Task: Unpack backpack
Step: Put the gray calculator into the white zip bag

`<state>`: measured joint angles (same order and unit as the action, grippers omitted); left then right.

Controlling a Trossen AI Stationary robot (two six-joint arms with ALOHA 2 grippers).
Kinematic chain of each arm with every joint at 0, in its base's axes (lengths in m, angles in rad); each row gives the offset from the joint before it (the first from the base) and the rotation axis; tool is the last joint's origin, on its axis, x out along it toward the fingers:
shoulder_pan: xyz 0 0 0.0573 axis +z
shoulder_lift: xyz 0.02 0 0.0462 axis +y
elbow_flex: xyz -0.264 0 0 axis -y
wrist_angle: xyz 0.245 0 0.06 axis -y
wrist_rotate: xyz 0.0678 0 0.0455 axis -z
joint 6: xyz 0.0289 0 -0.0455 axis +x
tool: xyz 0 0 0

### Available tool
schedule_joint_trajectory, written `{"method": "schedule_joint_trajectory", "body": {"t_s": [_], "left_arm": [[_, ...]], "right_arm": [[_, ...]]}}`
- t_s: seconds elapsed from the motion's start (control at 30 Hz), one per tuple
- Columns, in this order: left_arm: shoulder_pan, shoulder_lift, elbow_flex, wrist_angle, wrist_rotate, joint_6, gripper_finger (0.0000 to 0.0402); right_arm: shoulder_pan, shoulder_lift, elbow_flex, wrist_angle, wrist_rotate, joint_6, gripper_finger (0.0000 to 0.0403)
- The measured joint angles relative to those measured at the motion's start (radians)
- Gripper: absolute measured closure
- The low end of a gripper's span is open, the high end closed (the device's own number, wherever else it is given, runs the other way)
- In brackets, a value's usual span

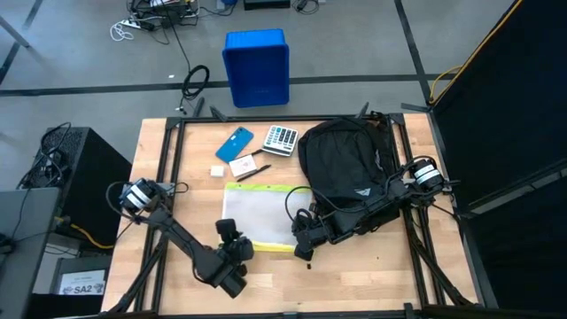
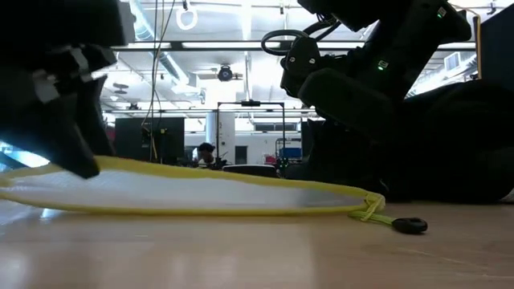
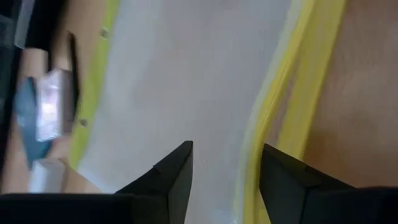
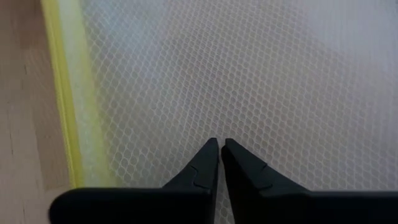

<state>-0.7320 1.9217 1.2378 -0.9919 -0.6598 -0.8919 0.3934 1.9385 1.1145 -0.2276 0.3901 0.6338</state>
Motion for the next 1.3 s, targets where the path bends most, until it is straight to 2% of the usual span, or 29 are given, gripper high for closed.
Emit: {"method": "schedule_joint_trajectory", "body": {"t_s": [0.3,0.57,0.67,0.8,0.87,1.03,1.13,1.2,1.3], "left_arm": [[0.006,0.002,-0.083,0.002,0.052,-0.020,0.0259],[0.005,0.002,-0.138,0.002,0.029,-0.086,0.0261],[0.006,0.002,-0.147,0.002,0.031,-0.109,0.0283],[0.006,0.002,-0.147,0.033,0.077,-0.108,0.0368],[0.007,0.001,-0.147,0.053,0.106,-0.107,0.0391],[-0.013,0.000,-0.100,0.097,0.185,-0.165,0.0401],[-0.039,0.004,-0.042,0.114,0.223,-0.227,0.0401],[-0.057,0.005,-0.005,0.117,0.218,-0.259,0.0401],[-0.083,0.005,0.037,0.111,0.157,-0.306,0.0401]], "right_arm": [[0.000,0.000,0.000,0.000,0.000,-0.001,0.0387],[0.000,0.000,0.000,0.000,0.000,-0.007,0.0397],[0.000,0.000,0.000,0.000,0.000,-0.007,0.0398],[0.000,0.000,0.000,0.000,0.000,-0.011,0.0393],[0.000,0.000,0.000,0.000,0.000,-0.025,0.0390],[0.000,0.000,0.000,0.002,0.000,-0.060,0.0387],[0.011,-0.005,0.000,0.031,0.013,-0.164,0.0392],[0.030,-0.019,0.000,0.068,0.051,-0.219,0.0397],[0.057,-0.054,0.000,0.100,0.087,-0.278,0.0402]]}}
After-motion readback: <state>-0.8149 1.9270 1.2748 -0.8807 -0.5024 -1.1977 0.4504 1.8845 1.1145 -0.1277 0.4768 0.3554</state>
